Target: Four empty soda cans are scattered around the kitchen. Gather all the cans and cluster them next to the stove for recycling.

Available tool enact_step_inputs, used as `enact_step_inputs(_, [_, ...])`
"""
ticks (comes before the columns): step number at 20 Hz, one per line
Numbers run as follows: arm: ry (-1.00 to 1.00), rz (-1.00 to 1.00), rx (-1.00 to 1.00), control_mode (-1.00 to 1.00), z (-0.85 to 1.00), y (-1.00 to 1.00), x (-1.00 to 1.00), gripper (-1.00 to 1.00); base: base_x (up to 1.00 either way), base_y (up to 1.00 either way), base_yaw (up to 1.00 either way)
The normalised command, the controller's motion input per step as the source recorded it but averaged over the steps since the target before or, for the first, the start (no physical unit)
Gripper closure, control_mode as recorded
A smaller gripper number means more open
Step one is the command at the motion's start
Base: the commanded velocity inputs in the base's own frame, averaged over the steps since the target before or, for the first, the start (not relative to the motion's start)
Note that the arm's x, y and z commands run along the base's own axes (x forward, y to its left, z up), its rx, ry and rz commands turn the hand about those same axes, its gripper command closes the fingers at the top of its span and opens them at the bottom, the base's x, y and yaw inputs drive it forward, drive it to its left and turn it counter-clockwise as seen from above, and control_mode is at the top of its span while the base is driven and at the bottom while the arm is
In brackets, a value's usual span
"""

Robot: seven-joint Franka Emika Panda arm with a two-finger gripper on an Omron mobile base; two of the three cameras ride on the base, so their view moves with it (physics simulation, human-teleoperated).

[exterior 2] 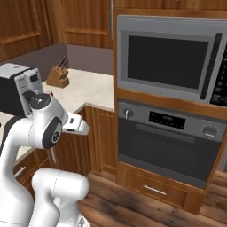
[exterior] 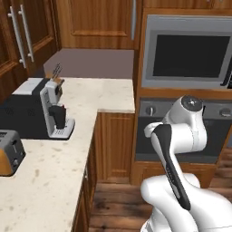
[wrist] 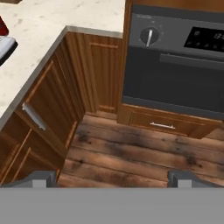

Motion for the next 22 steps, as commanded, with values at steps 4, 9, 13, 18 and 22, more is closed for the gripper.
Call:
enact_step_inputs(4, [0.0,0.0,0.0,1.0,0.0,0.0,0.0,-1.0,0.38,0.08,0.26])
enact_step_inputs(9, [0.0,0.0,0.0,1.0,0.0,0.0,0.0,-1.0,0.64,0.0,0.24])
enact_step_inputs(13, [0.0,0.0,0.0,1.0,0.0,0.0,0.0,-1.0,0.64,0.01,0.23])
enact_step_inputs(18, [0.0,0.0,0.0,1.0,0.0,0.0,0.0,-1.0,0.34,0.22,0.23])
enact_step_inputs(22, [0.0,0.0,0.0,1.0,0.0,0.0,0.0,-1.0,0.24,0.21,0.25])
